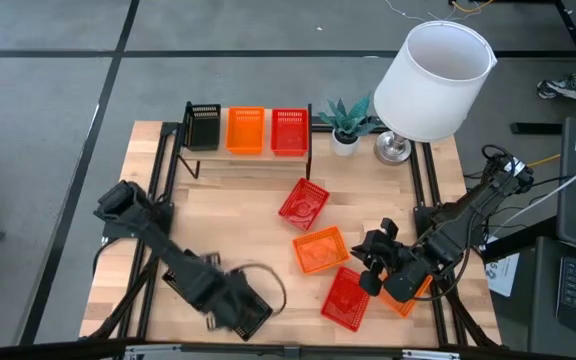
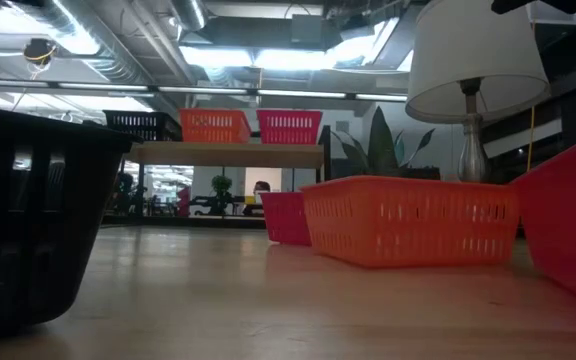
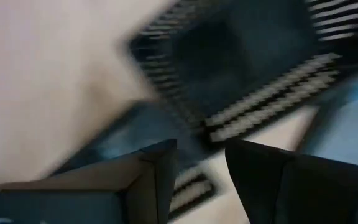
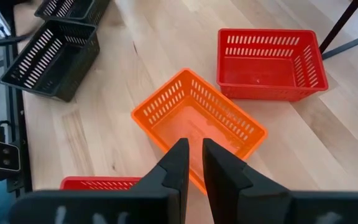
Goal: Stack baskets on shelf by color
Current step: Stack the left black bin on top of the other black bin on the shelf
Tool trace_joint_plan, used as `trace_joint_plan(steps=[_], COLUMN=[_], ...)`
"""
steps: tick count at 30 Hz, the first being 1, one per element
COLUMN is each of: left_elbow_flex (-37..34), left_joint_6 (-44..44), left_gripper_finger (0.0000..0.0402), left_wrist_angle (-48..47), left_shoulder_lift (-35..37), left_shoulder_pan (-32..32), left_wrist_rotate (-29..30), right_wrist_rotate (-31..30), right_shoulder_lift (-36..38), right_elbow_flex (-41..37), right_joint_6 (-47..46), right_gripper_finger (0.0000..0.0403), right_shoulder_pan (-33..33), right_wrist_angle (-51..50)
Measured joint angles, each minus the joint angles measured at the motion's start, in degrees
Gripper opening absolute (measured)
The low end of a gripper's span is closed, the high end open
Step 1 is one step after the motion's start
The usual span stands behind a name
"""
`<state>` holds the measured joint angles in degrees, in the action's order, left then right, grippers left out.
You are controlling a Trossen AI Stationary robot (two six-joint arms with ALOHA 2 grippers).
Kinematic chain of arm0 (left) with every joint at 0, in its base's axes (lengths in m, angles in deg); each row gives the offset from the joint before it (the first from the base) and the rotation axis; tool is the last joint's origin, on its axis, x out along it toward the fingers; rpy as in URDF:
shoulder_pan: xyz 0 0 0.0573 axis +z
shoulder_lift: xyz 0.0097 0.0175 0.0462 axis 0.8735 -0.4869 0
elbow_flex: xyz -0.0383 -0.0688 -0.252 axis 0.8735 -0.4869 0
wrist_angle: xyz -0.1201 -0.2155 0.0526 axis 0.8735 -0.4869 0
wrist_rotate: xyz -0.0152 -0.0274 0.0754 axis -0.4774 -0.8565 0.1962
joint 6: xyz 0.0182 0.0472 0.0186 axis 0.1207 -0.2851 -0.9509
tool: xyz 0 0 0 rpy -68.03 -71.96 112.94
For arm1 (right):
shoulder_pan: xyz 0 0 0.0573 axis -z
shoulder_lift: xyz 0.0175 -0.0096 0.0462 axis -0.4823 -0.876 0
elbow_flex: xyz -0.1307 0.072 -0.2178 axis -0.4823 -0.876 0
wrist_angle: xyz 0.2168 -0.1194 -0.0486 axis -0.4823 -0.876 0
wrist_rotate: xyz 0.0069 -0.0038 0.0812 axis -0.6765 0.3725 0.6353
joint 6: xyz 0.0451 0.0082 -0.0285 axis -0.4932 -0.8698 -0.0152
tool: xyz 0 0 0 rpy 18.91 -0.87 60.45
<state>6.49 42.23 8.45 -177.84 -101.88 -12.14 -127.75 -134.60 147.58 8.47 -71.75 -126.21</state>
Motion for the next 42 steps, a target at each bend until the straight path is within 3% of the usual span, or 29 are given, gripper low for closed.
trace_joint_plan(steps=[6,11,24,34,42], left_elbow_flex=[-1.59,-5.78,-11.15,-11.17,-11.17], left_joint_6=[16.24,24.13,28.30,31.35,31.37], left_gripper_finger=[0.0129,0.0125,0.0124,0.0124,0.0124], left_wrist_angle=[4.11,4.91,10.75,10.57,10.79], left_shoulder_lift=[0.11,0.09,0.09,-1.10,-6.18], left_shoulder_pan=[-6.69,-9.24,-9.79,-9.79,-11.09], left_wrist_rotate=[3.08,3.98,5.00,4.60,0.44], right_wrist_rotate=[0.25,3.81,10.45,10.66,10.64], right_shoulder_lift=[0.00,0.00,0.00,0.00,0.00], right_elbow_flex=[0.00,0.00,0.00,0.00,0.00], right_joint_6=[0.15,1.99,4.36,6.03,6.21], right_gripper_finger=[0.0045,0.0045,0.0045,0.0045,0.0045], right_shoulder_pan=[0.00,-0.02,-0.01,-0.01,0.00], right_wrist_angle=[-0.03,-0.05,-0.14,-0.58,-0.58])
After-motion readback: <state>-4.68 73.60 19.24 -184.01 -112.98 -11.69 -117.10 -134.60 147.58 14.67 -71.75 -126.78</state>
